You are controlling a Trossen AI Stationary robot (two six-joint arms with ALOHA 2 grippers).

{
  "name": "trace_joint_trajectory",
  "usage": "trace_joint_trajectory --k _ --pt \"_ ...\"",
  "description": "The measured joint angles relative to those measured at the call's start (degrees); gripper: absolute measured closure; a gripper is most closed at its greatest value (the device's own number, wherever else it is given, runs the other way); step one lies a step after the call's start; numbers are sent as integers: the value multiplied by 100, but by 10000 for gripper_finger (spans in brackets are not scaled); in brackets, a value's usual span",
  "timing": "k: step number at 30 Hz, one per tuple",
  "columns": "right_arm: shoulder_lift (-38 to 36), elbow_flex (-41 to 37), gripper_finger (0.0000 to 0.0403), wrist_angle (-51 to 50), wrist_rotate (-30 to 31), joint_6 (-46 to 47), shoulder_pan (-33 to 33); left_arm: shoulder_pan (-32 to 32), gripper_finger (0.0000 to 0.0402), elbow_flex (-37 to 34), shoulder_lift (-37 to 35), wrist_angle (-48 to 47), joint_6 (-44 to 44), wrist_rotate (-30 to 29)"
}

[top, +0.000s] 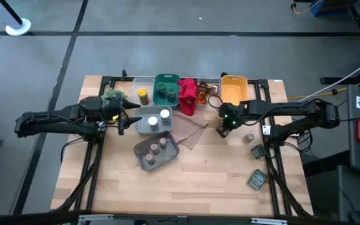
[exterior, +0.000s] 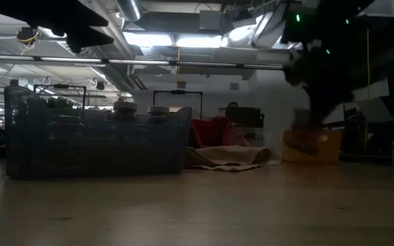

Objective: Sort spices by type
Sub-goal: Put the orange seasoning pack into the right transparent bin

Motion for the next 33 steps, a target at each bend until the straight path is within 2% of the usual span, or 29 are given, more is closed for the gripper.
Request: trace_joint_trajectory --k 5,9,16,21,26,33 --pt "0 398 400 499 136 -26 295 0 133 -2 190 375 0 0" --pt "0 522 400 1267 305 -356 474 0 133 -2 504 931 44 0" --pt "0 538 400 3184 159 -1616 454 2 133 -2 1337 2428 455 -127" --pt "0 538 398 4181 -304 -2524 454 13 133 -2 1976 3305 547 -119" --pt "0 538 398 4818 -975 -3118 454 320 133 2 2489 4139 168 543" --pt "0 538 397 5438 -1805 -3619 454 821 133 474 3173 4248 121 1614"
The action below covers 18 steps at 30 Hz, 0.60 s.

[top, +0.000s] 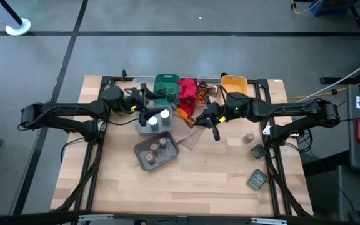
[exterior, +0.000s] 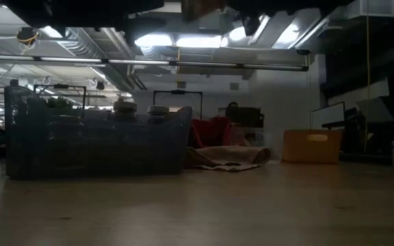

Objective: Sort spices by type
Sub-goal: Put the orange seasoning pack into the right transparent bin

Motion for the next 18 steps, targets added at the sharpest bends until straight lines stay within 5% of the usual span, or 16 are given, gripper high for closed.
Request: trace_joint_trajectory --k 18 --pt "-2 0 396 136 -83 -46 0 20 133 1640 1861 0 514 1901"
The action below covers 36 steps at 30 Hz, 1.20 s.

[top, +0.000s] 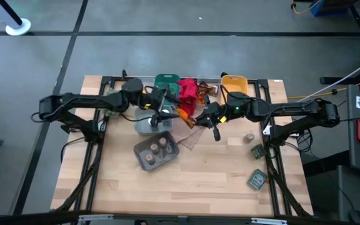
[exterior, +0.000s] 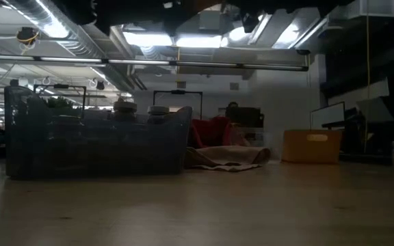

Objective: Sort spices by type
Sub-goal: Put the orange seasoning pack into the right transparent bin

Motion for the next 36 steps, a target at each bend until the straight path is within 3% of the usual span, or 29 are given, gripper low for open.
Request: trace_joint_trajectory --k 6,9,22,29,36 --pt "0 0 396 18 60 -7 0 -167 135 295 399 -20 134 188" --pt "0 0 396 20 242 -10 0 -216 159 348 450 -32 246 190" --pt "-4 0 386 5 1284 -9 7 -179 386 350 433 -53 119 138" --pt "-4 0 355 7 1343 -9 0 -55 383 350 433 -52 -139 185" --pt "-103 2 276 -342 1478 50 -4 123 390 350 433 -70 -203 122"
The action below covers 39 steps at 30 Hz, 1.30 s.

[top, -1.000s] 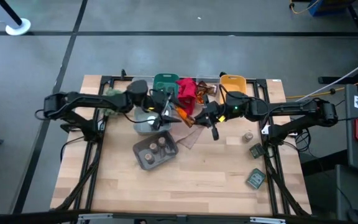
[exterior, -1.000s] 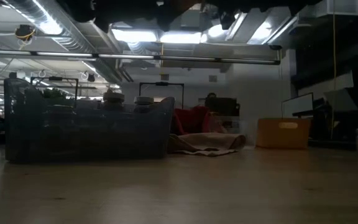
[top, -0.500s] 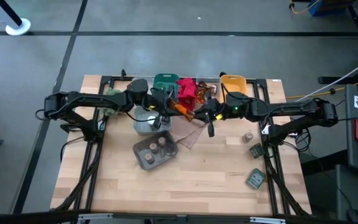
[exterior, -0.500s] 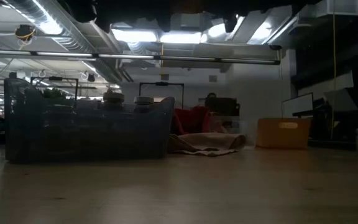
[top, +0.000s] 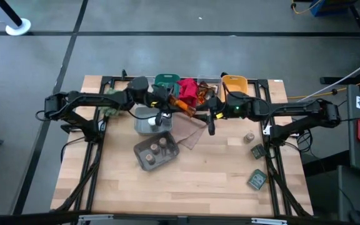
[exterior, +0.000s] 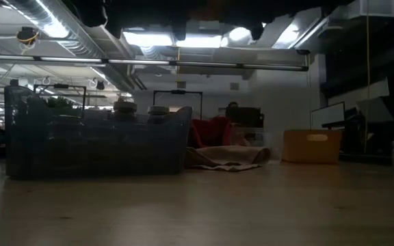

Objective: Sort spices by type
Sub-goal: Put the orange seasoning pack into the right transparent bin

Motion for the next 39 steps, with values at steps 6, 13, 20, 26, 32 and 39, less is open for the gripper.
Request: trace_joint_trajectory --k 6,13,20,26,32,39 --pt "-688 2 222 -1242 971 -258 0 45 392 124 123 9 109 -530" --pt "-1420 5 208 -2337 2046 -294 0 88 390 1017 1082 -57 156 -724" --pt "-1827 7 207 -3087 2598 41 0 272 391 2516 2426 -1347 426 -1222" --pt "-2013 4 207 -3735 2631 691 4 354 389 3555 3455 -2231 689 -1544" --pt "-1968 4 207 -4444 2619 1168 4 360 390 4157 4215 -2717 770 -1814" --pt "-1956 2 207 -4905 2428 1546 4 360 390 4350 4465 -3267 1117 -2524"
